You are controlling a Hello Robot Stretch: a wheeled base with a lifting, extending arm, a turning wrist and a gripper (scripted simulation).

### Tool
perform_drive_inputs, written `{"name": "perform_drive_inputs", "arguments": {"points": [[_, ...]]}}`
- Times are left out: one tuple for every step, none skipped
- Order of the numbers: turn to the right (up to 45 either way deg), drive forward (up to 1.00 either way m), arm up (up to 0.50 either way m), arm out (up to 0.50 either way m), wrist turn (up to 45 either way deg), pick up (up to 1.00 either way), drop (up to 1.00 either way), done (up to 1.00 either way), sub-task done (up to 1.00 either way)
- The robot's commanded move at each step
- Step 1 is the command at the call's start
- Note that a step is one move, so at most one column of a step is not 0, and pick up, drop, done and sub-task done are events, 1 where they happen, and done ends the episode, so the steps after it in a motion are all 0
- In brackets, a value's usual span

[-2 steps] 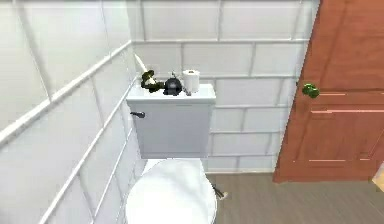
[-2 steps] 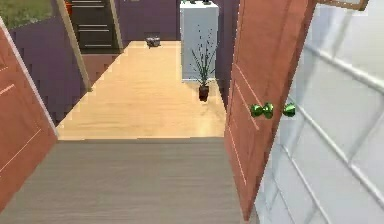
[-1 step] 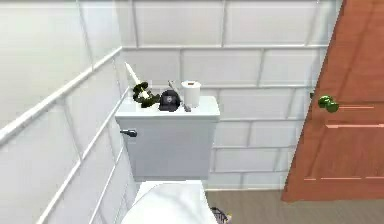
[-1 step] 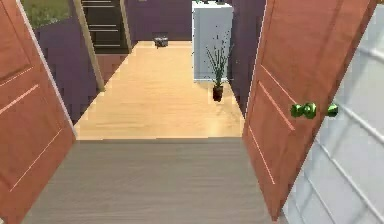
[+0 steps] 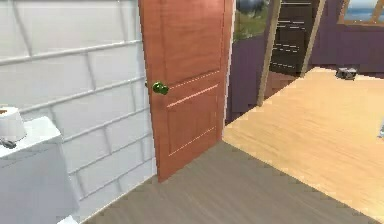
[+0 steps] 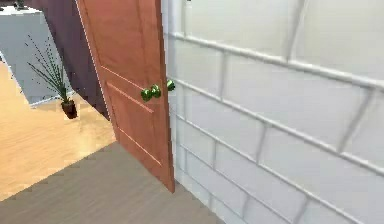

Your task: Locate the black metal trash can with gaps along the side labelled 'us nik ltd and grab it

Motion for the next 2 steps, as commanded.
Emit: {"name": "perform_drive_inputs", "arguments": {"points": [[45.0, 0.00, 0.00, 0.00, 0.0, 0.00, 0.00, 0.00, 0.00], [15.0, 0.00, 0.00, 0.00, 0.0, 0.00, 0.00, 0.00, 0.00]]}}
